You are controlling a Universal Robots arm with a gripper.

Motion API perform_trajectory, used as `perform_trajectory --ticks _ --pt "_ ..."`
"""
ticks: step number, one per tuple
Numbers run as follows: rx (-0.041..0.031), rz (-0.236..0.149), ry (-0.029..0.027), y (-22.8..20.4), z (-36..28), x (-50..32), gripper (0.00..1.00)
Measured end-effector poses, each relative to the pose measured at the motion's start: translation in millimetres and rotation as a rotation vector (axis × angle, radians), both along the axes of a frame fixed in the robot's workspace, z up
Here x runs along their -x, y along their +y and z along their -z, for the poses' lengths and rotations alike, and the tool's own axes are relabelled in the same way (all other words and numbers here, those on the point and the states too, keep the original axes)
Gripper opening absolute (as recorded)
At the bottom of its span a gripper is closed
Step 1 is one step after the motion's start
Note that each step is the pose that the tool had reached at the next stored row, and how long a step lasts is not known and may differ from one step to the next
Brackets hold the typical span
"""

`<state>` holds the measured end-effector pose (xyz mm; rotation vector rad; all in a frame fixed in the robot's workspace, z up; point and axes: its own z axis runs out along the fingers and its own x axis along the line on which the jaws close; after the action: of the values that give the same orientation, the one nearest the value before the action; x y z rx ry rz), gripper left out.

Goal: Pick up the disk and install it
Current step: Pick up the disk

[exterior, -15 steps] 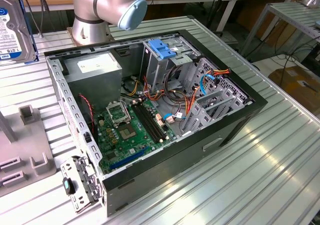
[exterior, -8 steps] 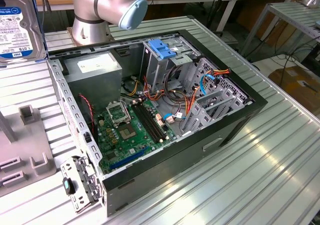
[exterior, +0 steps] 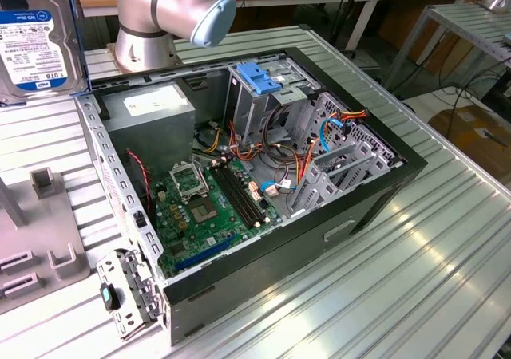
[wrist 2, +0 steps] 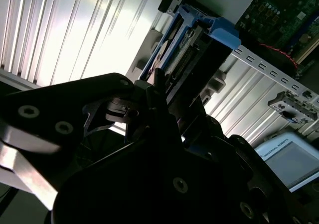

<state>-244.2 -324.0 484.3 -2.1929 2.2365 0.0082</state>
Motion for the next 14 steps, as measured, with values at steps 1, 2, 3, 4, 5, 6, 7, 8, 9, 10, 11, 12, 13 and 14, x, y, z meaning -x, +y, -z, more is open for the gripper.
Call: perform_trajectory --ticks 1,2,3,4,5,6,7,8,9,10,11,12,13,14 --pt "0.0000 0.000 0.0000 0.0 0.0 -1.6 0.35" --pt "0.0001 0.000 0.0000 0.0 0.0 -2.0 0.35" --pt "0.0000 0.000 0.0000 0.0 0.0 -2.0 0.35" --pt "0.0000 0.000 -0.0001 0.0 0.0 -2.0 0.35" --pt "0.0000 0.000 -0.0001 0.0 0.0 -2.2 0.35" --pt "0.0000 0.000 -0.0001 0.0 0.0 -2.2 0.35" --pt "0.0000 0.000 -0.0001 0.0 0.0 -2.3 0.35" --pt "0.0000 0.000 -0.0001 0.0 0.0 -2.3 0.35" --pt "0.0000 0.000 0.0000 0.0 0.0 -2.3 0.35" --pt "0.0000 0.000 0.0000 0.0 0.0 -2.3 0.35" --pt "0.0000 0.000 -0.0001 0.0 0.0 -2.3 0.35" --pt "0.0000 0.000 0.0000 0.0 0.0 -2.4 0.35" --pt "0.0000 0.000 0.0000 0.0 0.0 -2.4 0.35" --pt "0.0000 0.000 0.0000 0.0 0.0 -2.6 0.35"
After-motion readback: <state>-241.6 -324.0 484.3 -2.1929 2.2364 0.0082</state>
